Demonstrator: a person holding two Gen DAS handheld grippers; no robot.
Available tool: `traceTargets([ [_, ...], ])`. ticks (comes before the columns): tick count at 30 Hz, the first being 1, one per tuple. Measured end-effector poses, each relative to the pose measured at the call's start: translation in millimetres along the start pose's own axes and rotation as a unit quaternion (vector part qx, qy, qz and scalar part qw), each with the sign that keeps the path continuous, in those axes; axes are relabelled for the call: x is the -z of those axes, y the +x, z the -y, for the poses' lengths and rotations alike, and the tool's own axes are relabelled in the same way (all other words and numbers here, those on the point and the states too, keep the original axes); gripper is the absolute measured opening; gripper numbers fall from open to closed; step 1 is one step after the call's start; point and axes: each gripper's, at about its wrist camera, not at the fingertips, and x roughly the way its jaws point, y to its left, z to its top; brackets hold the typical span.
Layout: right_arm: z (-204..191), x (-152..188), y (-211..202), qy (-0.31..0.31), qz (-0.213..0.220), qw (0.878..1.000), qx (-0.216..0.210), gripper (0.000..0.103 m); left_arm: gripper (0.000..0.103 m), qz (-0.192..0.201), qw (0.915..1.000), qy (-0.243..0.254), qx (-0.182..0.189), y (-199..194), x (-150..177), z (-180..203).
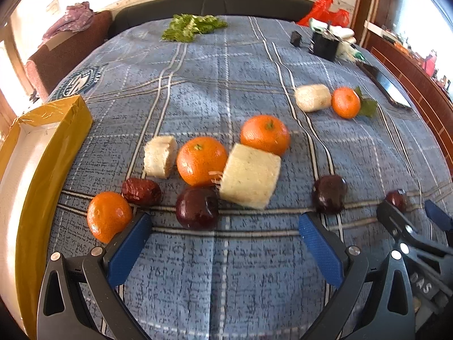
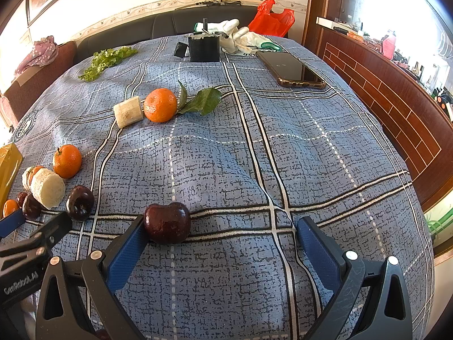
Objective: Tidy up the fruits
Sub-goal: 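Grasp a mandarin with the left tool while the right tool grasps a dark plum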
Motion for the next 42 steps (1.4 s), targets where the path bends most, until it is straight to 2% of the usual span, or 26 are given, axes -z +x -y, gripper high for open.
traceTargets([
  [1,0,0,0,-0.001,0.000,1.000,-0.001,0.103,0.102,-0.006,1.0000,0.006,0.004,-2,2,0],
  [3,1,0,-2,-0.009,-0.005,1.000,-0.007,0.103,0.090,-0.009,0.9999,0.004,0.007,-11,8,-6],
  [5,1,5,1,-0.014,-0.010,1.000,-0.012,0.103,0.082,0.005,0.9993,-0.022,0.030,-30,14,-21],
  [7,2,6,1,-0.018,-0.015,1.000,-0.014,0.103,0.082,0.032,0.9954,-0.063,0.065,-55,19,-45],
  [10,1,3,0,-0.020,-0.022,0.999,-0.015,0.103,0.082,0.046,0.9880,-0.122,0.083,-90,33,-85],
  [13,1,2,0,-0.020,-0.024,0.999,-0.015,0.103,0.082,0.056,0.9865,-0.140,0.064,-127,49,-119],
  [15,1,3,-2,-0.023,-0.024,0.999,-0.015,0.103,0.082,0.085,0.9831,-0.154,0.050,-158,59,-139],
  [18,-1,5,-6,-0.039,-0.031,0.999,-0.018,0.102,0.082,0.140,0.9774,-0.148,0.056,-207,71,-155],
  [19,0,6,-9,-0.044,-0.036,0.998,-0.021,0.092,0.082,0.161,0.9747,-0.144,0.058,-224,76,-158],
  [21,10,10,-28,-0.028,-0.025,0.998,-0.045,0.087,0.082,0.206,0.9682,-0.131,0.055,-253,80,-163],
  [23,21,16,-54,-0.012,-0.005,0.996,-0.089,0.087,0.082,0.226,0.9657,-0.122,0.041,-266,75,-165],
  [24,22,19,-61,-0.014,-0.001,0.995,-0.097,0.085,0.082,0.227,0.9666,-0.113,0.040,-267,71,-166],
  [25,22,24,-69,-0.018,0.002,0.994,-0.110,0.079,0.081,0.219,0.9692,-0.104,0.043,-263,67,-166],
  [27,17,36,-77,-0.029,-0.003,0.988,-0.151,0.066,0.062,0.198,0.9735,-0.100,0.058,-248,62,-164],
  [28,10,44,-77,-0.038,-0.017,0.984,-0.176,0.059,0.044,0.176,0.9768,-0.096,0.075,-233,58,-160],
  [29,5,47,-76,-0.043,-0.024,0.982,-0.185,0.055,0.038,0.154,0.9793,-0.095,0.091,-219,56,-157],
  [30,-2,52,-76,-0.050,-0.026,0.979,-0.196,0.049,0.038,0.129,0.9812,-0.097,0.105,-201,54,-154],
  [34,-21,57,-77,-0.074,-0.019,0.974,-0.215,0.048,0.038,0.080,0.9849,-0.092,0.123,-149,49,-140],
  [38,-40,62,-68,-0.100,-0.029,0.971,-0.216,0.047,0.038,0.055,0.9908,-0.064,0.106,-109,35,-126],
  [42,-42,62,-60,-0.105,-0.037,0.970,-0.215,0.045,0.038,0.035,0.9949,-0.034,0.088,-71,15,-110],
])
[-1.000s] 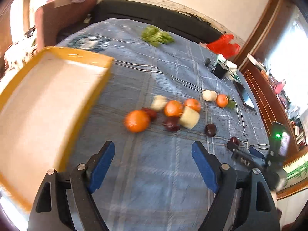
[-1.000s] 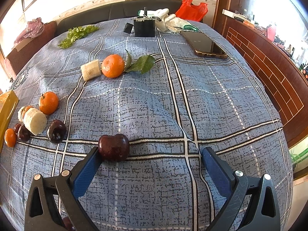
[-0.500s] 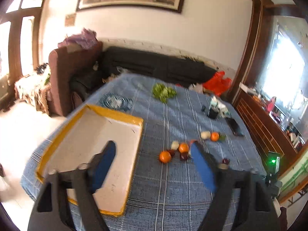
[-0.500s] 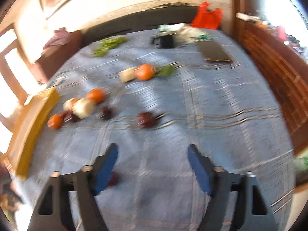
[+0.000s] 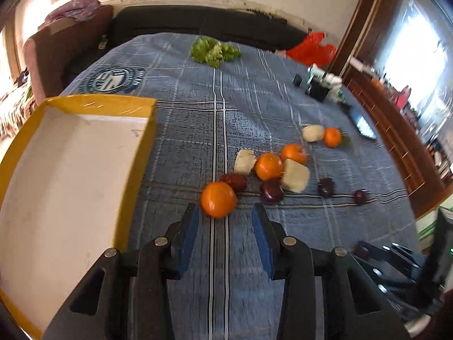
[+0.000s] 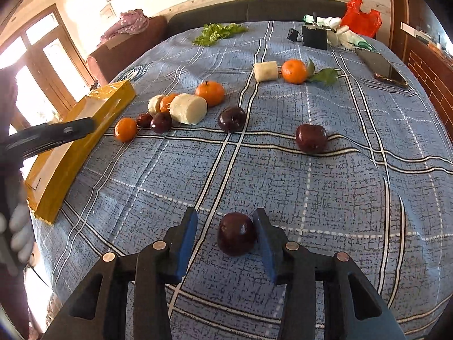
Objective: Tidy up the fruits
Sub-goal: 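Grasp a mandarin with the left tool while the right tool grasps a dark plum, then carry the mandarin into the tray and open the left tool while the right tool carries the plum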
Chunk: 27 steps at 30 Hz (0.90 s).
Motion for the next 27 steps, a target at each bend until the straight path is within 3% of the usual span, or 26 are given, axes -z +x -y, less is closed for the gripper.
traceTargets([
  [6,-2,3,-2,-0.017,0.002,1.000,0.006,0.044,0.039,-0.028,0.9978,0.044,-0.041,41,-3,12],
  [8,-4,5,-4,-0.021,0.005,1.000,0.006,0.041,0.034,-0.039,0.9975,0.046,-0.038,46,1,12],
  [10,-6,6,-5,-0.027,0.011,1.000,0.008,0.028,0.034,-0.032,0.9977,0.046,-0.038,46,4,12],
  [14,-10,10,-9,-0.038,0.027,0.999,0.008,0.028,0.033,-0.022,0.9984,0.036,-0.037,37,9,11],
  [22,-37,1,-45,-0.057,0.069,0.996,-0.021,0.028,0.033,0.052,0.9981,-0.032,-0.001,-50,21,-13],
  [27,-89,-26,-77,-0.099,0.104,0.986,-0.082,0.028,0.033,0.106,0.9913,-0.072,-0.031,-128,27,-54],
])
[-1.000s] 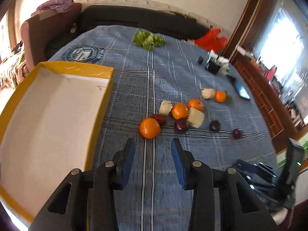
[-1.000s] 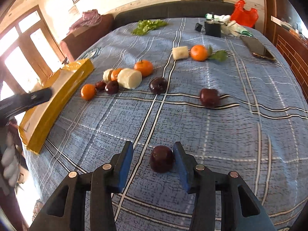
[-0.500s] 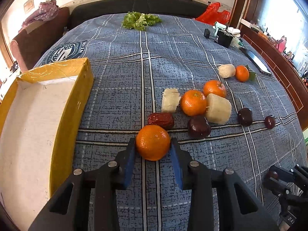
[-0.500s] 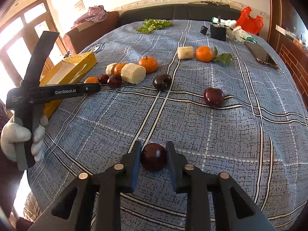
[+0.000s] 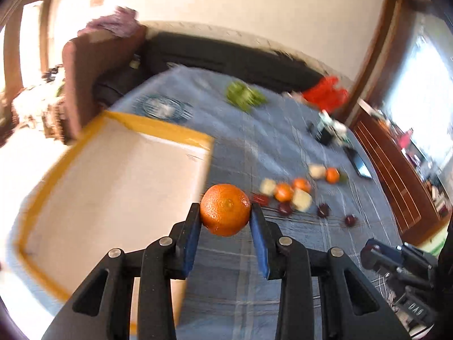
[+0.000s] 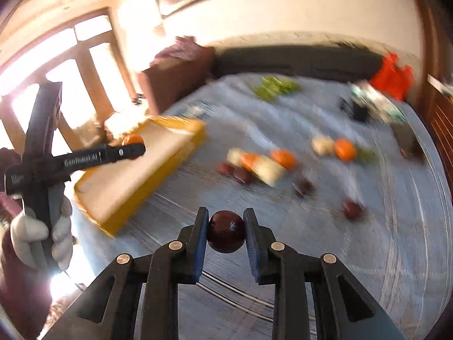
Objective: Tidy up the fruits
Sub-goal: 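Carry the mandarin into the tray and open the left tool while the right tool carries the plum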
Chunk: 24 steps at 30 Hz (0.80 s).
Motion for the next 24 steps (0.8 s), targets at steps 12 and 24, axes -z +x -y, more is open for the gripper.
traceTargets([
  [12,-153,-58,116,-0.053,-0.087,0.980,-0.172,0.028,0.034,-0.039,0.9863,-0.062,-0.147,-2,5,-138],
  [24,-196,-18,207,-0.096,-0.167,0.971,-0.141,0.029,0.035,-0.079,0.9820,-0.108,-0.133,32,30,-185],
])
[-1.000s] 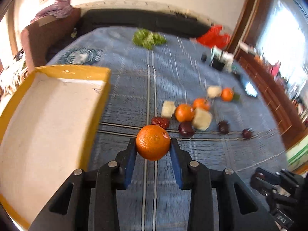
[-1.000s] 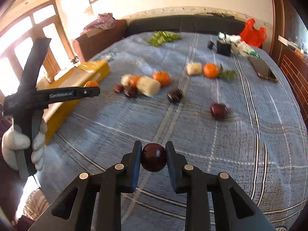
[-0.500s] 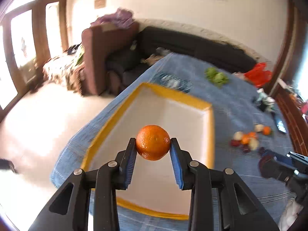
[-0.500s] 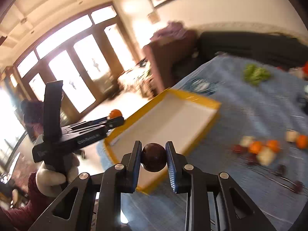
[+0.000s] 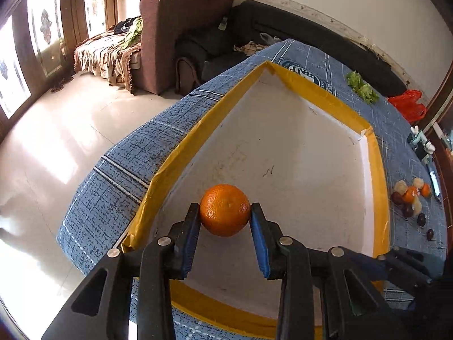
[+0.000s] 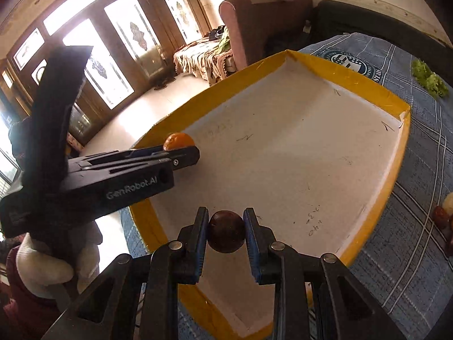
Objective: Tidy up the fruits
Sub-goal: 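Carry the mandarin into the tray and open the left tool while the right tool carries the plum, then release the dark plum into the tray with the right tool while the left tool returns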
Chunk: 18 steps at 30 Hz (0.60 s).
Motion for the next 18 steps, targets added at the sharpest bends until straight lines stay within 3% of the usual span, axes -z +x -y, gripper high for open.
traceTargets([
  [3,-2,-1,-1,-0.005,-0.005,1.000,0.000,0.030,0.041,0.004,0.9998,-0.016,0.010,-7,0,-4],
  [6,-2,-1,-6,-0.003,-0.001,1.000,0.002,0.031,0.055,0.024,0.9987,-0.035,0.026,-23,1,-9],
  [10,1,0,-29,0.001,0.020,1.000,-0.004,0.032,0.080,0.063,0.9953,-0.071,0.020,-54,5,-11],
  [12,8,-1,-55,0.006,0.041,0.999,0.010,0.032,0.082,0.095,0.9901,-0.088,0.055,-76,12,-9],
  [15,31,-3,-100,0.029,0.072,0.997,0.029,0.034,0.082,0.110,0.9853,-0.089,0.095,-96,21,6],
  [17,59,-1,-146,0.050,0.114,0.990,0.063,0.051,0.082,0.112,0.9861,-0.075,0.097,-104,23,21],
  [18,71,2,-167,0.060,0.136,0.986,0.080,0.076,0.082,0.112,0.9866,-0.064,0.101,-107,24,31],
])
